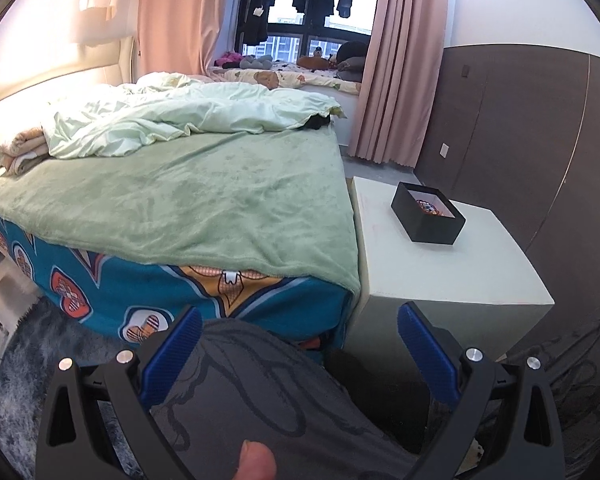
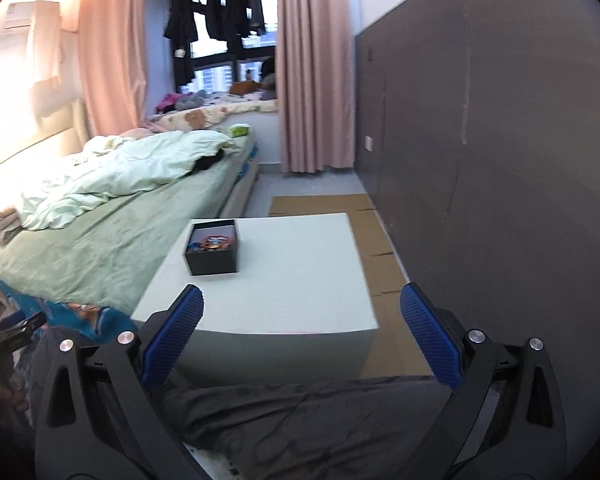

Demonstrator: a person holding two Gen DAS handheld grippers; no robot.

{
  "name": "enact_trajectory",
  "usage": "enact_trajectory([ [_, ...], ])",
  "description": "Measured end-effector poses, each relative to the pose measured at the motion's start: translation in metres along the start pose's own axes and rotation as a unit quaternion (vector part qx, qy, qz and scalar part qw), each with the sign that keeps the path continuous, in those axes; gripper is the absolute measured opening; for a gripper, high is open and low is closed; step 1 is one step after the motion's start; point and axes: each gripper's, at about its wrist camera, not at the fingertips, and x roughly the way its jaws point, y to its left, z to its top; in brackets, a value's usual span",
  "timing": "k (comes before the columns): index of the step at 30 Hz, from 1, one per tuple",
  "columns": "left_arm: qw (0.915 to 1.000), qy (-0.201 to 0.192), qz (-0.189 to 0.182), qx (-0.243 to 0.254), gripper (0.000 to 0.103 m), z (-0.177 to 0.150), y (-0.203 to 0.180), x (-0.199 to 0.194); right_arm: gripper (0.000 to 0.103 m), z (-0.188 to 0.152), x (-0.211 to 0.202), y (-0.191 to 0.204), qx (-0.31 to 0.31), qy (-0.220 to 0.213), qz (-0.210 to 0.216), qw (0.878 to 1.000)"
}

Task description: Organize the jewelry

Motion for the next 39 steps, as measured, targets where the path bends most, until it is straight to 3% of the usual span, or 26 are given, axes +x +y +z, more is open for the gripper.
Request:
enact_trajectory([
  [3, 1.0, 0.001, -0.004, 0.0, 0.095, -0.003, 0.0, -0.001, 0.098, 0.0, -0.001, -0.011, 0.033, 0.002, 0.026, 0.999],
  [8, 1.0, -0.008, -0.004, 0.002, 0.095, -0.004, 0.001, -0.009, 0.098, -0.003, -0.001, -0.013, 0.015, 0.002, -0.002, 1.0],
  [20, 1.0, -0.002, 0.003, -0.007, 0.095, -0.014, 0.015, -0.005, 0.098, -0.007, 0.004, 0.0, -0.013, 0.001, -0.005, 1.0],
  [39, 0.9998, 0.009, 0.019, 0.004, 0.095, -0.017, 0.012, 0.003, 0.098, -0.006, 0.021, -0.006, 0.004, 0.009, 0.004, 1.0],
])
